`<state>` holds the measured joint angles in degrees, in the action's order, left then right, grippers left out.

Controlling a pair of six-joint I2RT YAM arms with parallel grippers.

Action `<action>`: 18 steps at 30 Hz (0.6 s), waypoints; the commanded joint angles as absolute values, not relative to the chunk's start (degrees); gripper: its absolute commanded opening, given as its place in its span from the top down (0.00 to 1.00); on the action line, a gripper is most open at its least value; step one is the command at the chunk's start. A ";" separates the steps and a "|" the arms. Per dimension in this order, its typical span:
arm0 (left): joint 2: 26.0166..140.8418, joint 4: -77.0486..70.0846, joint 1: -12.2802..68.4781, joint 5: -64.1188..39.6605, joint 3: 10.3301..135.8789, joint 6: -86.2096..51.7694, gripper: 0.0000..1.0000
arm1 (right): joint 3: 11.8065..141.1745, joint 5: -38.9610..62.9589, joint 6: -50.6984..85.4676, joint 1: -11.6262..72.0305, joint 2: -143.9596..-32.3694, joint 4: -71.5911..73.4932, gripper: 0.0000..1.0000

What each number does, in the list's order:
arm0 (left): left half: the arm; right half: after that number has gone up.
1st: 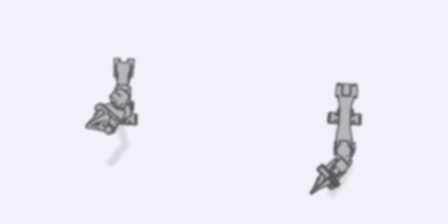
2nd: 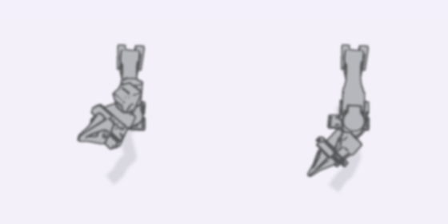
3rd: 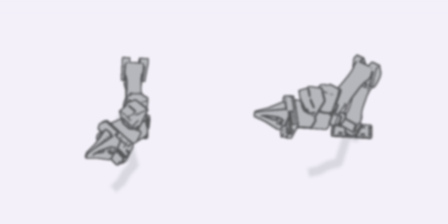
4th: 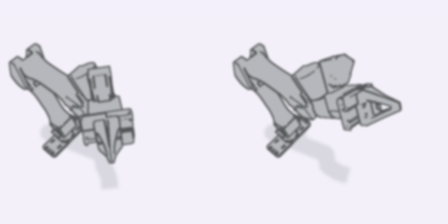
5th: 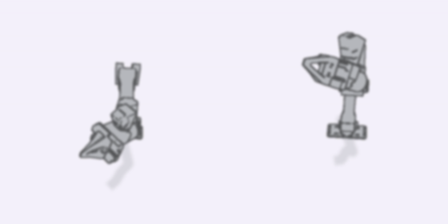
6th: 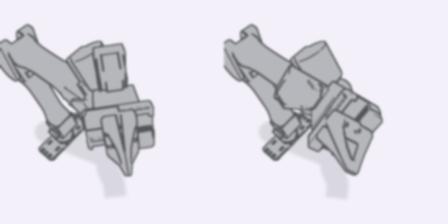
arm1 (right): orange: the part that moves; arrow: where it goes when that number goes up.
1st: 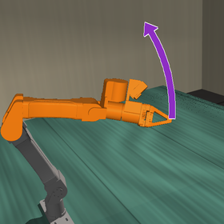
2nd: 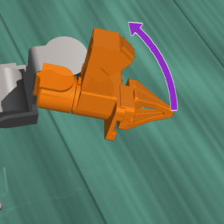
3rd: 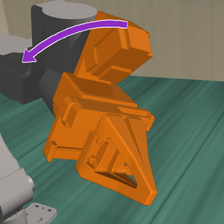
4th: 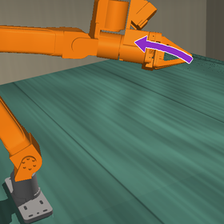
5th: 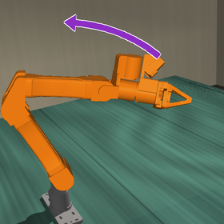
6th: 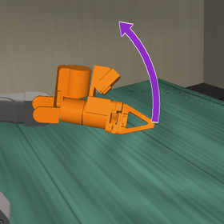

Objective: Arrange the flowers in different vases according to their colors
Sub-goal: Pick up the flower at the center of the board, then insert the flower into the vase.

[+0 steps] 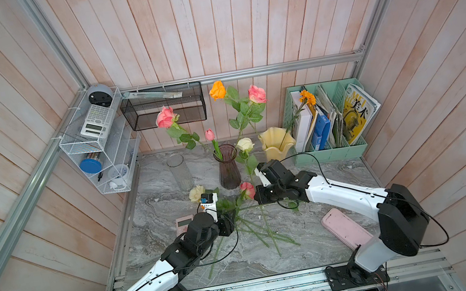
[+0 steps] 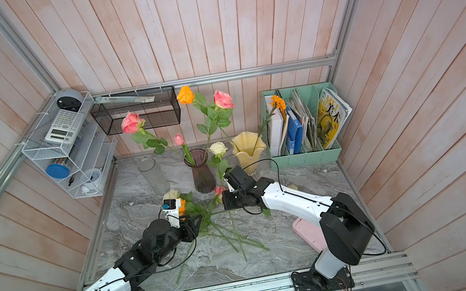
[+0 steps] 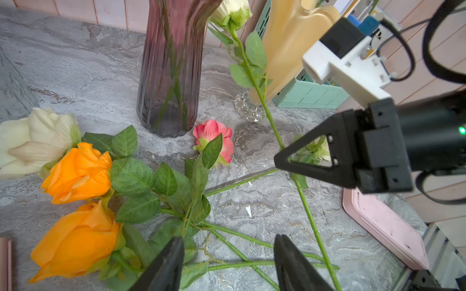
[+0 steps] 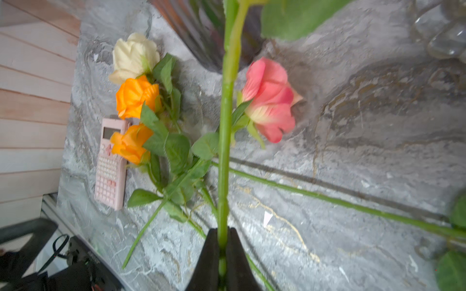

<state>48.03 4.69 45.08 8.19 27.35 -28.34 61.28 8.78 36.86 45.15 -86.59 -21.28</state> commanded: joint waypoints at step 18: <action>35.36 -0.77 45.76 -5.78 25.05 -34.07 0.36 | 63.66 -18.76 43.70 79.84 -54.99 -37.77 1.00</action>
<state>37.71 4.19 45.45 -0.54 25.54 -31.73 56.51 -10.00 48.25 78.83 -55.99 -35.33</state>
